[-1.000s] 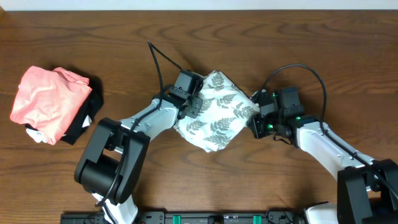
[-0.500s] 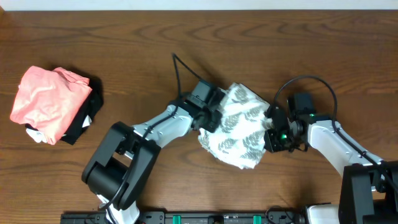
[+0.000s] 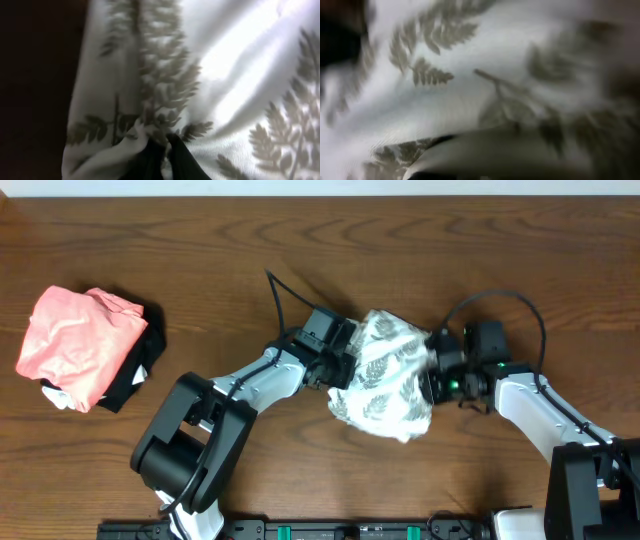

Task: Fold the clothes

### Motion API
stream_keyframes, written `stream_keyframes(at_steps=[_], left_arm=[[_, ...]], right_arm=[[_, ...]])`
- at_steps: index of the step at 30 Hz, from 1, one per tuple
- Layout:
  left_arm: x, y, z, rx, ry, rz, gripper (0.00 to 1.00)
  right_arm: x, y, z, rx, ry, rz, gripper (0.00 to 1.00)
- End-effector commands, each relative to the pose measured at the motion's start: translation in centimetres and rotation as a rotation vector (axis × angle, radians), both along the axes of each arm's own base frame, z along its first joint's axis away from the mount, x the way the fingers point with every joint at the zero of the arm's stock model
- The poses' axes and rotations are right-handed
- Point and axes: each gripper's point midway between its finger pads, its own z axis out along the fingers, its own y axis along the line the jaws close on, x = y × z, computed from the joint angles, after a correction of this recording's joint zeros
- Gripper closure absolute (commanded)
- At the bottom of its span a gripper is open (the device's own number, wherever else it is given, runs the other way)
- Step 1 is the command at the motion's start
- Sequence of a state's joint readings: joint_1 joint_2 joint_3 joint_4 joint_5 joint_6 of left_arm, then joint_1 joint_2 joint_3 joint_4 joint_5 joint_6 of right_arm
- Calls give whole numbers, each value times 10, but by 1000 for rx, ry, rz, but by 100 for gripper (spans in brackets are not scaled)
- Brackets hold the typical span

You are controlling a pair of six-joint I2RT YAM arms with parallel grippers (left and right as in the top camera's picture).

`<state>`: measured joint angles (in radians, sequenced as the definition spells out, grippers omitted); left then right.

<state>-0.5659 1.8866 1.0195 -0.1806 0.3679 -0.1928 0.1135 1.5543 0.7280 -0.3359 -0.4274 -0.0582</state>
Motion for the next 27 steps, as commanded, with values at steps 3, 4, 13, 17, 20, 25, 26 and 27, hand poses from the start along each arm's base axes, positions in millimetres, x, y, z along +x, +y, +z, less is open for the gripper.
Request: stream_keyframes(at_steps=[3, 4, 13, 17, 20, 25, 26, 27], left_arm=[[-41, 27, -44, 130, 198, 86, 86], [-43, 27, -45, 134, 203, 84, 85], [-40, 25, -44, 124, 201, 106, 90], [-40, 25, -44, 122, 199, 106, 90], [-39, 24, -44, 121, 196, 106, 90], [-35, 22, -42, 109, 181, 106, 90], [-34, 21, -42, 106, 176, 106, 90], [-33, 20, -42, 102, 171, 106, 90]], right_arm=[[37, 1, 18, 28, -149, -43, 73], [39, 2, 20, 28, -158, -43, 73], [30, -39, 35, -67, -134, -171, 61], [29, -68, 82, -65, -233, -260, 59], [11, -83, 104, -63, -245, -321, 56], [-40, -82, 92, -74, -73, -327, 63], [-52, -79, 83, -74, -15, -320, 63], [-62, -78, 76, -73, 31, -317, 64]])
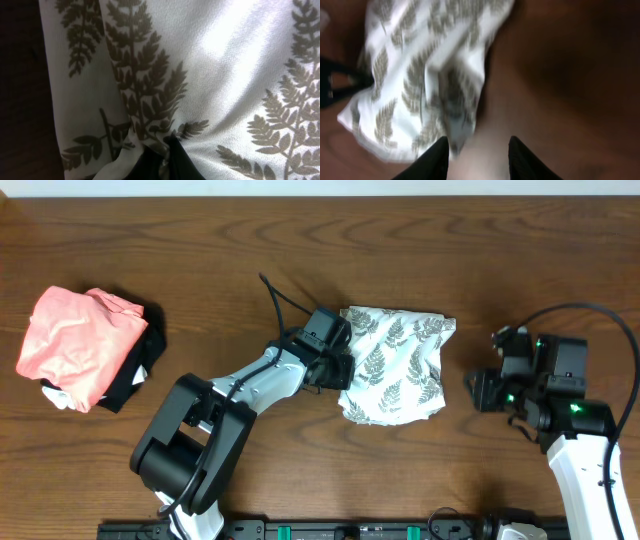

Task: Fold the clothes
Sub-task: 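Release the bag with the right gripper and move it down-right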

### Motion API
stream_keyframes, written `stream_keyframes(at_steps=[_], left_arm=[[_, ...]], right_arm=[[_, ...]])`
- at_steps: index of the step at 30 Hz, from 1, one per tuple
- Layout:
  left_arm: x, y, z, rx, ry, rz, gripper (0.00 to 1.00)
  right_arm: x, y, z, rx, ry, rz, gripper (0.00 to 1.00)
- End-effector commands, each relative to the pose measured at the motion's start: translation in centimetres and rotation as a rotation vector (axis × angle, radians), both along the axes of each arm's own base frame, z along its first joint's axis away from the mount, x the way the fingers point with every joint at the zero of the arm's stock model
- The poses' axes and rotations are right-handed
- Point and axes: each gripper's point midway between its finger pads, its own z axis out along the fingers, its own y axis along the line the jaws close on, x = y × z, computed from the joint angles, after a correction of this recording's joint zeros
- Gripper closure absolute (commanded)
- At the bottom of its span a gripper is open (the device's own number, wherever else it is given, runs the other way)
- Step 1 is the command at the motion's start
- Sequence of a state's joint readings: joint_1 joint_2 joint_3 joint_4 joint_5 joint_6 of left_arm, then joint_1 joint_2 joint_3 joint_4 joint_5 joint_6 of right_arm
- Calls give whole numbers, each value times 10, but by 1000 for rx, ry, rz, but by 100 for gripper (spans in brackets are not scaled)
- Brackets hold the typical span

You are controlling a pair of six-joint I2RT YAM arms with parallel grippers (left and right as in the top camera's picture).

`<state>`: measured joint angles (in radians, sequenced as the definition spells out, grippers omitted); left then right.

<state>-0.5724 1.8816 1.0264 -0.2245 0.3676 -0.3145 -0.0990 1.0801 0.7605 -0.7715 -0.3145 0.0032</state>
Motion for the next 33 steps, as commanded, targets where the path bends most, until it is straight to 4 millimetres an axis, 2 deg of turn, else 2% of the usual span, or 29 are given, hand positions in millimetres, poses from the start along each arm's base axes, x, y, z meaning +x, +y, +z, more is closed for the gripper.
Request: stream_keyframes(at_steps=[1, 6, 9, 14, 19, 24, 33], left_arm=[[-25, 18, -41, 97, 88, 2, 90], [-19, 16, -39, 86, 66, 7, 90], [-14, 19, -38, 80, 64, 27, 90], [-10, 25, -38, 80, 66, 47, 89], [-9, 25, -38, 77, 73, 62, 89], [-9, 25, -38, 77, 73, 62, 89], [-9, 25, -38, 77, 73, 62, 90]], right_arm=[[-24, 3, -21, 25, 114, -6, 65], [-55, 23, -60, 124, 200, 49, 65], [-68, 29, -84, 135, 215, 71, 64], [-64, 47, -86, 212, 155, 134, 68], [-59, 51, -89, 206, 141, 159, 72], [-57, 55, -104, 213, 186, 166, 73], [-36, 55, -128, 216, 181, 158, 73]])
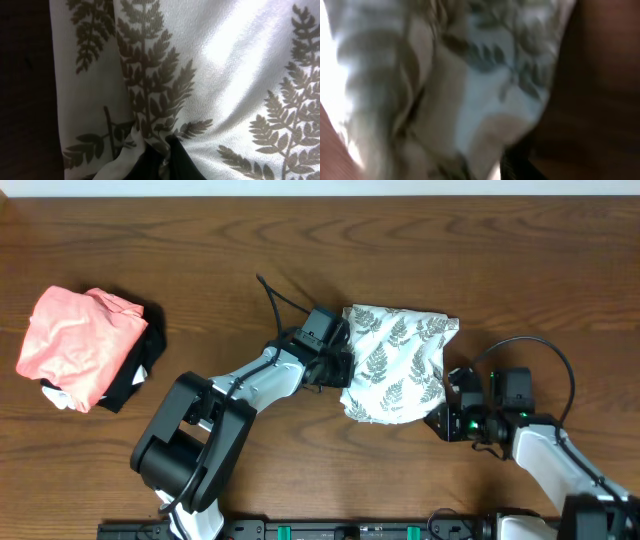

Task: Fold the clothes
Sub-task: 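Release the bag with the right gripper and move it down-right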

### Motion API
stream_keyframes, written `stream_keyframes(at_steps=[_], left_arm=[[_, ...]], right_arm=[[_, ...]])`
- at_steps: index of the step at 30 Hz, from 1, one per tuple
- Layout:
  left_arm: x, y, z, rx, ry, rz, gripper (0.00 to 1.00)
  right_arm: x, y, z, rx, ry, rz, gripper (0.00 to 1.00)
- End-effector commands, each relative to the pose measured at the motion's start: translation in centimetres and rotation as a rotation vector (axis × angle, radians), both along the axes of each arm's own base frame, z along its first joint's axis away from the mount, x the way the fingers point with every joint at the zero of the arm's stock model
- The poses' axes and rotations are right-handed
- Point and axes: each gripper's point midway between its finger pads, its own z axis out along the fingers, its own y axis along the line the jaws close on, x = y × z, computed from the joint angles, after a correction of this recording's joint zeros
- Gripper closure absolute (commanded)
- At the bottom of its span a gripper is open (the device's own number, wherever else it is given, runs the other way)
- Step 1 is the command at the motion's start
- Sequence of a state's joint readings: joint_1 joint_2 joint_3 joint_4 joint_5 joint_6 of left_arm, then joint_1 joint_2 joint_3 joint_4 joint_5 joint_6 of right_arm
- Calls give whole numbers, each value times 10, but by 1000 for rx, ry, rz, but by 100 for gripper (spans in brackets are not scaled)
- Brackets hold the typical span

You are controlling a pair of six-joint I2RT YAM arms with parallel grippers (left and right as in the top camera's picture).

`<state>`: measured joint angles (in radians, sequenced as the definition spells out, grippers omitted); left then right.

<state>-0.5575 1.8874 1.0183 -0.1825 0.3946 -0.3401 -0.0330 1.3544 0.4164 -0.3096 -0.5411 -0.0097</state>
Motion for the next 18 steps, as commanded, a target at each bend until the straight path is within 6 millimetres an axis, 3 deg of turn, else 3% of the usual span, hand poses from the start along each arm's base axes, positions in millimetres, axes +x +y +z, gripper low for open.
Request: stream_keyframes(at_steps=[1, 8, 14, 18], left_arm=[[-15, 27, -39, 116, 73, 34, 89], [-15, 27, -39, 116, 73, 34, 89], [-15, 27, -39, 117, 73, 34, 89], [-15, 27, -39, 117, 72, 33, 89]], right_arm=[[-5, 1, -15, -1, 53, -4, 72], [-5, 1, -26, 1, 81, -8, 78], [-5, 1, -26, 7, 93, -26, 99], [-4, -2, -28, -1, 113, -70, 99]])
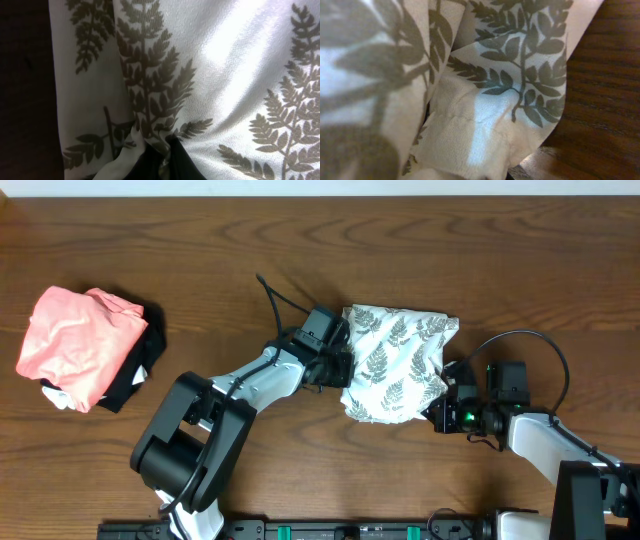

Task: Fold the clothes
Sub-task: 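Release the bag with the right gripper and move it down-right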

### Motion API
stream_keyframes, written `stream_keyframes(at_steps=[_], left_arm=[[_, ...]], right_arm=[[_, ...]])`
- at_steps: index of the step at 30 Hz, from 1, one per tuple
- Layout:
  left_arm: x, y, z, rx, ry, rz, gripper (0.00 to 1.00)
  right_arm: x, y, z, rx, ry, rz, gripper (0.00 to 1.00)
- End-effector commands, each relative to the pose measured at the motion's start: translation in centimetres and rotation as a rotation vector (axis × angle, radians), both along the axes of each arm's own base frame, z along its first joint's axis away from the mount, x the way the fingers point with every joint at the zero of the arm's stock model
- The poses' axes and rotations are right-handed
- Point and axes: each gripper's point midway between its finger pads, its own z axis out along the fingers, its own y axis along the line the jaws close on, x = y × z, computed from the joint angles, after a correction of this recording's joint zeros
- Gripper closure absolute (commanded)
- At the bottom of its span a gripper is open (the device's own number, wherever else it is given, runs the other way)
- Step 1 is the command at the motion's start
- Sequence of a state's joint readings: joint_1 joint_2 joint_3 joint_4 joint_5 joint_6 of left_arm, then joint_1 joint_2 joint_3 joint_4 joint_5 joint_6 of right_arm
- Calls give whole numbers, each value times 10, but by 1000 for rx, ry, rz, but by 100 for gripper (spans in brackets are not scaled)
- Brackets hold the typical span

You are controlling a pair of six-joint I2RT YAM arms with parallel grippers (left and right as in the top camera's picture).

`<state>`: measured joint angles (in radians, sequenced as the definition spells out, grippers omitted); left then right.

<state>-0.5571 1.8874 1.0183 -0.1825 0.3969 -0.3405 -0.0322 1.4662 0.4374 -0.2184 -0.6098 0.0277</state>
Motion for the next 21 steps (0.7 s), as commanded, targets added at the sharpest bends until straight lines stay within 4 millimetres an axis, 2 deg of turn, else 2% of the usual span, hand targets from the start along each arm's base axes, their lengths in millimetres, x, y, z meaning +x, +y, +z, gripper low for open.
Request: stream_keyframes(at_steps=[1, 6, 15, 18, 21], left_arm=[[-15, 28, -39, 120, 70, 32, 89], [-14, 35, -41, 128, 84, 49, 89], [-8, 51, -42, 137, 107, 92, 90], [-9, 50, -41, 132, 102, 79, 90], [-13, 40, -35, 78, 116, 41, 90]], right_arm=[[-15, -16, -23, -98, 105, -79, 99], [-6, -32, -26, -177, 111, -152, 99], [18, -37, -11, -183, 60, -179, 99], [19, -41, -12, -207, 57, -188, 99], [19, -46, -13, -235, 60, -199, 99]])
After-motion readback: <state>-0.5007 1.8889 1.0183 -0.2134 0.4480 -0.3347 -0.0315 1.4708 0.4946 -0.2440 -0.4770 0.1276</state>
